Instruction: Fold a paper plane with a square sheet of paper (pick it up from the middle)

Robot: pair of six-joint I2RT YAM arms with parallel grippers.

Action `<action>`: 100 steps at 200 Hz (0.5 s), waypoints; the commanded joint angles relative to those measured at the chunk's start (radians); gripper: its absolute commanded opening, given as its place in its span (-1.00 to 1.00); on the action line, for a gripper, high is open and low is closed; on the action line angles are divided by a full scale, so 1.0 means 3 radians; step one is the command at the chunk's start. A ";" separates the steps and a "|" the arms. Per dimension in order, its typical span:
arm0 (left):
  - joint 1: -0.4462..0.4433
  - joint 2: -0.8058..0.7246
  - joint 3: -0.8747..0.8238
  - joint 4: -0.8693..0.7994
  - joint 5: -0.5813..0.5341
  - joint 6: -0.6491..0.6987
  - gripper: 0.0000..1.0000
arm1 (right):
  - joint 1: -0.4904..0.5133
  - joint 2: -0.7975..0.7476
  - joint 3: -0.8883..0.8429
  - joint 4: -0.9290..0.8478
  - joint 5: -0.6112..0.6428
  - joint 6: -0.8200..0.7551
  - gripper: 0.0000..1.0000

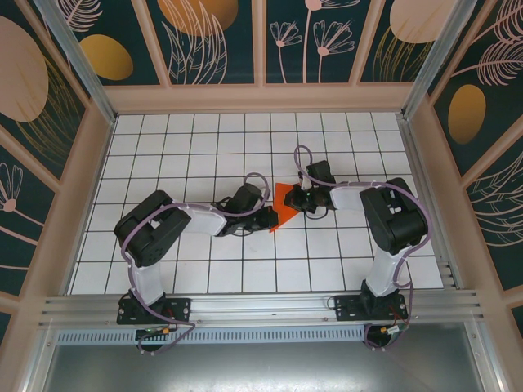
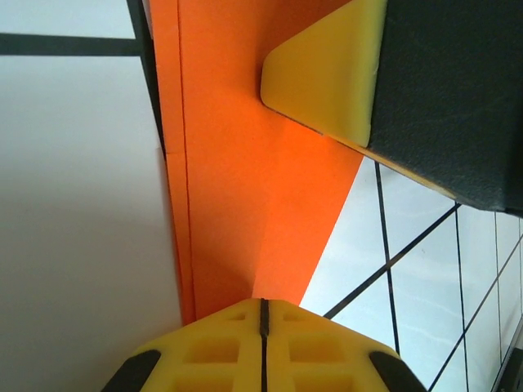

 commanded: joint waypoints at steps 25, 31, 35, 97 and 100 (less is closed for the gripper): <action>-0.0012 -0.0335 -0.0139 -0.0137 -0.0136 -0.0012 -0.81 | 0.0011 0.0227 -0.0048 -0.0331 0.0341 -0.0085 -1.00; -0.0016 -0.0385 -0.0139 -0.0138 -0.0181 -0.0011 -0.81 | 0.0008 0.0228 -0.0047 -0.0337 0.0346 -0.0089 -1.00; -0.0011 -0.0412 -0.0137 -0.0144 -0.0204 -0.0010 -0.80 | 0.0009 0.0231 -0.0047 -0.0344 0.0349 -0.0089 -1.00; -0.0013 -0.0383 0.0015 0.0000 -0.0194 -0.0019 -0.80 | 0.0023 0.0231 -0.0047 -0.0359 0.0364 -0.0115 -1.00; -0.0015 -0.0366 0.0026 0.0008 -0.0175 -0.0020 -0.80 | 0.0023 0.0230 -0.0047 -0.0366 0.0363 -0.0116 -1.00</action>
